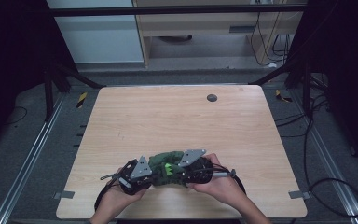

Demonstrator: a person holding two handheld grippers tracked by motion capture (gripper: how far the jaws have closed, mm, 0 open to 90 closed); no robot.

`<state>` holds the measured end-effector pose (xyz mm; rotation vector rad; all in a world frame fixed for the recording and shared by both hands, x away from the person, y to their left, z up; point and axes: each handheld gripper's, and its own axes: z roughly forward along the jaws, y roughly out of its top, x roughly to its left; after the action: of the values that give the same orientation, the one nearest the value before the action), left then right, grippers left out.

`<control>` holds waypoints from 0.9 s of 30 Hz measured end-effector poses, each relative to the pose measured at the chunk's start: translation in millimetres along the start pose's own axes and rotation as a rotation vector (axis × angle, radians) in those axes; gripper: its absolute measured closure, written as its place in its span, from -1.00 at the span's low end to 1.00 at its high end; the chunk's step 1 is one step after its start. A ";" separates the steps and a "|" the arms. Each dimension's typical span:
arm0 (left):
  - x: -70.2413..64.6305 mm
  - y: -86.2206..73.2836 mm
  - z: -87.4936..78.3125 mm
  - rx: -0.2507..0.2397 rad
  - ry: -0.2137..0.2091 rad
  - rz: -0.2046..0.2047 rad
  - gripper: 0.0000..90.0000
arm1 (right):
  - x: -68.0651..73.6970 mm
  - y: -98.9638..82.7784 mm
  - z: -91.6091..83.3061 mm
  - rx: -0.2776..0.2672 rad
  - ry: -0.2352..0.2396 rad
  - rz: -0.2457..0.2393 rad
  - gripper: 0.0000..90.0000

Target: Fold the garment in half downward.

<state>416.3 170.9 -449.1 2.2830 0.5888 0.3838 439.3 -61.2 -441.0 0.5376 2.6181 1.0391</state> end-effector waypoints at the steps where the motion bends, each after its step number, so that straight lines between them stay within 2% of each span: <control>1: -0.8 -1.2 -0.8 -0.001 -0.002 -0.001 0.83 | 0.0 0.0 0.0 0.000 0.000 0.000 0.12; 9: -7.1 -9.1 -15.7 -0.027 0.022 0.002 0.65 | 9.9 -5.1 2.0 0.023 -0.010 -0.043 0.15; 16: -8.8 -14.7 -25.7 -0.042 0.044 0.003 0.59 | 15.5 -11.3 0.3 0.037 -0.009 -0.055 0.15; 22: -7.3 -17.7 -18.6 -0.032 0.030 -0.012 0.55 | 20.2 -19.2 1.8 0.052 -0.008 -0.058 0.15; 27: -9.2 -20.7 -7.7 -0.004 0.012 -0.012 0.53 | 22.3 -22.6 1.2 0.051 -0.003 -0.056 0.13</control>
<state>398.9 183.6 -459.6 2.2738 0.6078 0.3931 414.4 -66.1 -460.2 0.4735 2.6478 0.9558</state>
